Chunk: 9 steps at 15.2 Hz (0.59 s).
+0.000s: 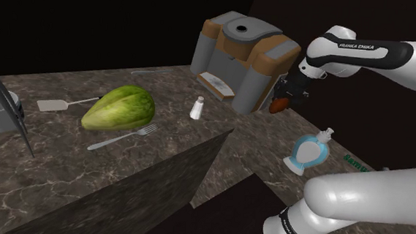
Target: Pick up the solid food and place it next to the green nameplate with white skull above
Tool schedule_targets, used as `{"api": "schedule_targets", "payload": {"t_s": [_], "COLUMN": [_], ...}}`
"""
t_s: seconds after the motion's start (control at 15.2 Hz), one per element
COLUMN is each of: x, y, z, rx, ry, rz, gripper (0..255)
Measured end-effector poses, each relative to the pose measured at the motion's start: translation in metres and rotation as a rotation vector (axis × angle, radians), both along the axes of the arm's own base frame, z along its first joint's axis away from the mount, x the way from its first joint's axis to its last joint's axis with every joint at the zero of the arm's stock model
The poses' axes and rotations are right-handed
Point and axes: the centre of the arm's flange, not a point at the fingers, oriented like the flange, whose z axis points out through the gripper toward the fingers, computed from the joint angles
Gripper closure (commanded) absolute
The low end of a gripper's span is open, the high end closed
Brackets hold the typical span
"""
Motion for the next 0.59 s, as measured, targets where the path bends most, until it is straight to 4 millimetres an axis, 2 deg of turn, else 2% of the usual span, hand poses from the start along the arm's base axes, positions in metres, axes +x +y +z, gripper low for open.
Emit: {"api": "schedule_targets", "payload": {"t_s": [0.59], "x": [-0.109], "y": [-0.046], "z": [0.003], "rx": [0.000], "ry": [0.000], "rz": [0.000], "gripper": [255]}}
